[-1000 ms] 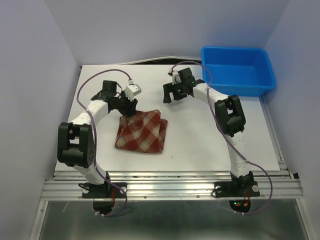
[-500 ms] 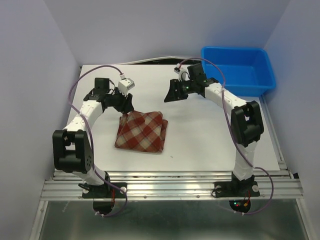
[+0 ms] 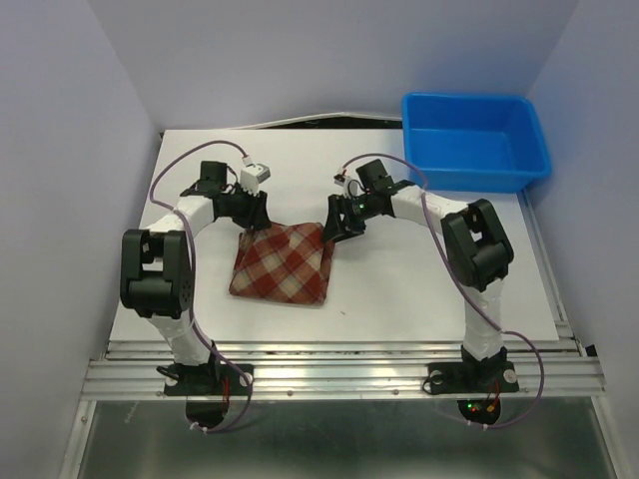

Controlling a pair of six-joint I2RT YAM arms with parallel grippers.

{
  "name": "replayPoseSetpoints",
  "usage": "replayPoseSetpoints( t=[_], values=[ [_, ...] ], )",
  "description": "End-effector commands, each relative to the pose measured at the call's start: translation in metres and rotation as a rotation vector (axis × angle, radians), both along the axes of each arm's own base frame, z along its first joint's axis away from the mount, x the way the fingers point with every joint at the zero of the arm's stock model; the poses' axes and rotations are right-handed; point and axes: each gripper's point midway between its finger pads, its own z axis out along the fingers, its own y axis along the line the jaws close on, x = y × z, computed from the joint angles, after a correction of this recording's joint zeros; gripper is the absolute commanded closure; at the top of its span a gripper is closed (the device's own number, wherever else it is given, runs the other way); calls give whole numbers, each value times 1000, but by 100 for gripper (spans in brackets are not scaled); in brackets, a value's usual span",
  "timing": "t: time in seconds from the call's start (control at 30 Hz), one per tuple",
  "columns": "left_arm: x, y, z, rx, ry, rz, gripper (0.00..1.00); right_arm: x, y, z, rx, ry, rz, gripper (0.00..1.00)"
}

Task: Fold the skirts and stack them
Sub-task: Fold the skirt

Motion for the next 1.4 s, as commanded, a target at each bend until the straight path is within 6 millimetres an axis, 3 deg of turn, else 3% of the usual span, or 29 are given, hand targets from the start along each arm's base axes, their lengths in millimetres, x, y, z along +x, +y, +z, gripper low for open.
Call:
replayPoseSetpoints(
  t=[0.0,0.17,0.4,0.47,0.5,0.53,0.6,0.77,0.9,1.13,1.27,1.3,1.37],
  values=[
    [9,-1,-2,-11,-17,20,51,-6,14,12,53,-37,38,37],
    [9,-1,-20,-7,26,32,56,-12,20,8,51,-30,58,38],
    [13,-1,-26,-13,45,44,71,-15,21,-9,25,-16,69,44],
    [12,-2,-22,-19,40,40,83,-15,20,-16,12,-15,68,46],
    [11,-1,-20,-18,35,41,83,-15,19,-18,9,-13,68,46],
    [10,-2,-17,-19,28,35,92,-14,19,-19,3,-18,65,46],
    [11,1,-4,-22,-3,40,100,-15,17,-23,-9,-18,65,48],
    [12,15,18,3,-83,77,100,-8,10,-36,-72,-38,29,55],
    [14,27,5,40,-78,123,100,1,5,-46,-129,-50,-3,60],
    [21,36,-24,73,-29,168,100,5,0,-58,-175,-54,-10,61],
    [26,36,-38,69,4,170,100,13,4,-50,-171,-76,3,50],
    [28,35,-37,67,5,171,100,18,7,-39,-166,-101,15,48],
    [30,34,-33,57,2,168,90,27,7,-24,-174,-144,16,39]
  ],
)
